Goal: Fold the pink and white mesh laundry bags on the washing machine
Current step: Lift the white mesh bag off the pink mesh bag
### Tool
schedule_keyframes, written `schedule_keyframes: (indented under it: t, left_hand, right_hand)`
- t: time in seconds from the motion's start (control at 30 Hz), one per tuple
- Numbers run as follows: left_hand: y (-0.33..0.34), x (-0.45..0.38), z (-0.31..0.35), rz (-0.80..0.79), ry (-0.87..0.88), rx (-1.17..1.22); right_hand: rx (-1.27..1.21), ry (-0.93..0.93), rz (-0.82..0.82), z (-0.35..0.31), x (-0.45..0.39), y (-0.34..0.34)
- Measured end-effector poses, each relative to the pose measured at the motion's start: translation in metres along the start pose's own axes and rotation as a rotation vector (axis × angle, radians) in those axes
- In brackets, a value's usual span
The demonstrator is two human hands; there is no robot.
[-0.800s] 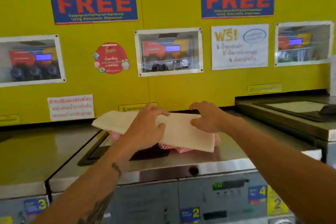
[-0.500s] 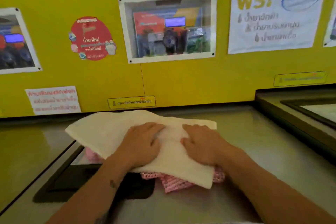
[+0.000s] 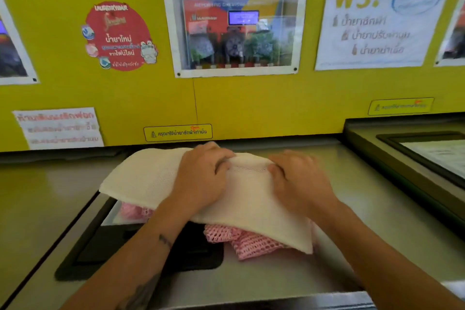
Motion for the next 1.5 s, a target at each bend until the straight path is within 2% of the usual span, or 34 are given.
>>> schedule_keyframes:
  t: [0.07,0.17,0.23,0.33,0.43,0.5,0.57,0.63,0.7,0.8,0.9,0.97,1.03,1.17,1.23,1.27,1.3,1.37,1.43,1.5]
  left_hand:
    - [-0.004,-0.018,0.016,0.009,0.144,0.054]
    - [0.003,-0.043,0.04,-0.016,0.348,0.161]
    - [0.016,-0.054,0.056,-0.027,0.461,0.233]
    - [0.038,-0.06,0.077,-0.009,0.522,0.354]
    - [0.055,-0.056,0.083,-0.078,0.445,0.343]
    - [0.061,-0.053,0.08,-0.208,0.364,0.283]
    - [0.065,-0.047,0.07,-0.374,0.234,0.232]
    - [0.069,-0.039,0.056,-0.509,0.134,0.133]
    - [0.074,-0.029,0.042,-0.58,0.07,0.065]
    - [0.08,-0.022,0.029,-0.547,0.024,0.081]
    - [0.078,-0.024,0.022,-0.352,0.074,0.087]
    - [0.074,-0.026,0.018,-0.269,0.101,0.064]
    - [0.07,-0.025,0.015,-0.272,0.098,0.049]
    - [0.067,-0.02,0.017,-0.506,-0.003,-0.099]
    - [0.067,-0.02,0.016,-0.573,-0.067,-0.106]
    - [0.066,-0.022,0.014,-0.533,-0.08,-0.058]
    - [0.063,-0.025,0.014,-0.45,-0.089,0.013]
    - [0.054,-0.033,0.016,-0.226,-0.114,0.187]
    - [0.045,-0.039,0.025,-0.052,-0.133,0.383]
    - [0.036,-0.045,0.037,0.052,-0.099,0.515]
  right_hand:
    - [0.061,0.062,0.027,0.006,-0.001,-0.025]
    - [0.122,0.158,-0.208,0.01,-0.001,-0.062]
    - [0.129,0.227,-0.284,0.015,-0.001,-0.076]
    - [0.251,0.31,-0.122,0.029,0.009,-0.088]
    - [0.385,0.458,0.054,0.05,0.022,-0.092]
    - [0.437,0.56,0.07,0.065,0.032,-0.092]
    - [0.496,0.639,-0.027,0.079,0.044,-0.085]
    - [0.528,0.693,-0.228,0.087,0.053,-0.074]
    - [0.531,0.719,-0.402,0.089,0.058,-0.063]
    - [0.486,0.525,-0.404,0.077,0.049,-0.046]
    - [0.341,0.258,-0.405,0.064,0.033,-0.02]
    - [0.301,0.254,-0.498,0.066,0.027,0.003]
    - [0.306,0.327,-0.57,0.074,0.023,0.021]
    - [0.313,0.424,-0.623,0.084,0.002,0.032]
    - [0.236,0.406,-0.58,0.08,-0.009,0.028]
    - [0.165,0.394,-0.508,0.074,-0.012,0.025]
    - [0.045,0.388,-0.42,0.068,-0.014,0.02]
    - [-0.369,0.379,-0.33,0.052,-0.01,0.006]
    - [-0.772,0.267,-0.375,0.034,-0.006,-0.009]
    - [-0.949,0.093,-0.406,0.016,-0.006,-0.018]
Point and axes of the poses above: each hand's wrist, its own x-axis away from the middle knuckle, its own y-axis out of the palm, z = x × y, the point moved 1 cm from there along -x, towards the middle knuckle, and after that the axes turned 13 degrees about x, right-handed, at the moved point
